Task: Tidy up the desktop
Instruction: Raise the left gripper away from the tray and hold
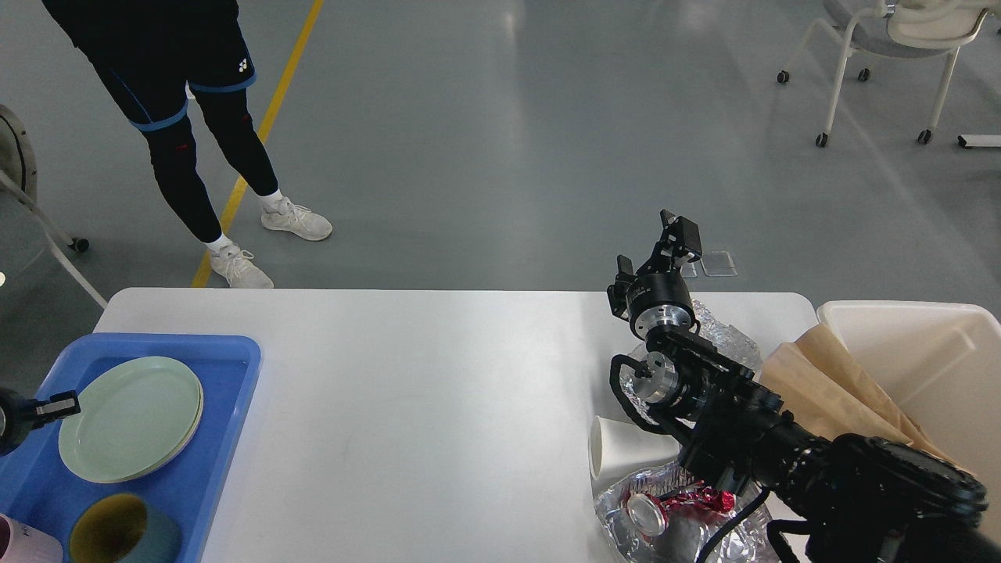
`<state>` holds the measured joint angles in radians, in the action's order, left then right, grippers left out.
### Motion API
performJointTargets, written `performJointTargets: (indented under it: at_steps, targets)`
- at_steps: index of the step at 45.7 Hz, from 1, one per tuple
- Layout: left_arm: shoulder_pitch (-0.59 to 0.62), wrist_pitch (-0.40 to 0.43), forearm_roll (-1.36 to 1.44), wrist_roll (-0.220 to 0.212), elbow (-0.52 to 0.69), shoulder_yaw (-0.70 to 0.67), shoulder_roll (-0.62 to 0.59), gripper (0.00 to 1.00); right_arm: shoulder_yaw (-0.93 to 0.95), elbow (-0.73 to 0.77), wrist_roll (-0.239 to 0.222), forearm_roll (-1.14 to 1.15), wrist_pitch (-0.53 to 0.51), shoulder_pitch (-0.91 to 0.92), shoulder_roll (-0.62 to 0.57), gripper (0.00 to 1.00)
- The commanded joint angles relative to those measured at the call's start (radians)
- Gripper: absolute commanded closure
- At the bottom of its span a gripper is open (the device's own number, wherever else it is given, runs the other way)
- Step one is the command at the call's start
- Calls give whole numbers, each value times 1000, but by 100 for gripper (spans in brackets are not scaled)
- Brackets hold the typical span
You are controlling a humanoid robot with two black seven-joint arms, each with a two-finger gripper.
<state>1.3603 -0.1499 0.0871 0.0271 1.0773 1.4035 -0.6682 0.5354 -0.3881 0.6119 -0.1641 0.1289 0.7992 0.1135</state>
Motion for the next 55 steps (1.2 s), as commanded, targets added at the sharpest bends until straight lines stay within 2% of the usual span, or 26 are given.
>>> performJointTargets:
  at_steps: [1,5,11,20,24,26,32,36,40,41,46,51,53,55]
  targets:
    - [17,56,2,-10,0,-12,-14,3,0,0,0,0,0,0,0,0]
    - [20,108,3,-10,1,-76,-16,3,0,0,0,0,0,0,0,0]
    - [20,196,5,-12,7,-308,-83,3,0,0,-1,0,0,0,0,0]
    - [5,260,5,-7,9,-777,-272,3,0,0,0,0,0,0,0,0]
    - [-10,291,3,-10,9,-940,-280,3,0,0,0,0,0,0,0,0]
    - [-29,308,5,2,10,-1010,-281,3,0,0,0,0,0,0,0,0]
    - [-130,355,9,4,15,-1230,-257,3,0,0,0,0,0,0,0,0]
    - [-214,357,6,20,12,-1428,-202,3,0,0,0,0,0,0,0,0]
    - [-325,351,5,66,-23,-1615,-130,3,0,0,0,0,0,0,0,0]
    - [-375,351,5,100,-77,-1699,-87,3,0,0,0,0,0,0,0,0]
    - [-426,340,0,151,-290,-1847,76,3,0,0,0,0,0,-2,0,0]
    - [-429,345,-1,157,-560,-2000,272,3,0,0,0,0,0,-2,0,0]
    - [-429,355,2,157,-617,-2054,326,3,0,0,0,0,0,-2,0,0]
    - [-432,359,0,160,-622,-2100,361,3,0,0,0,0,0,-2,0,0]
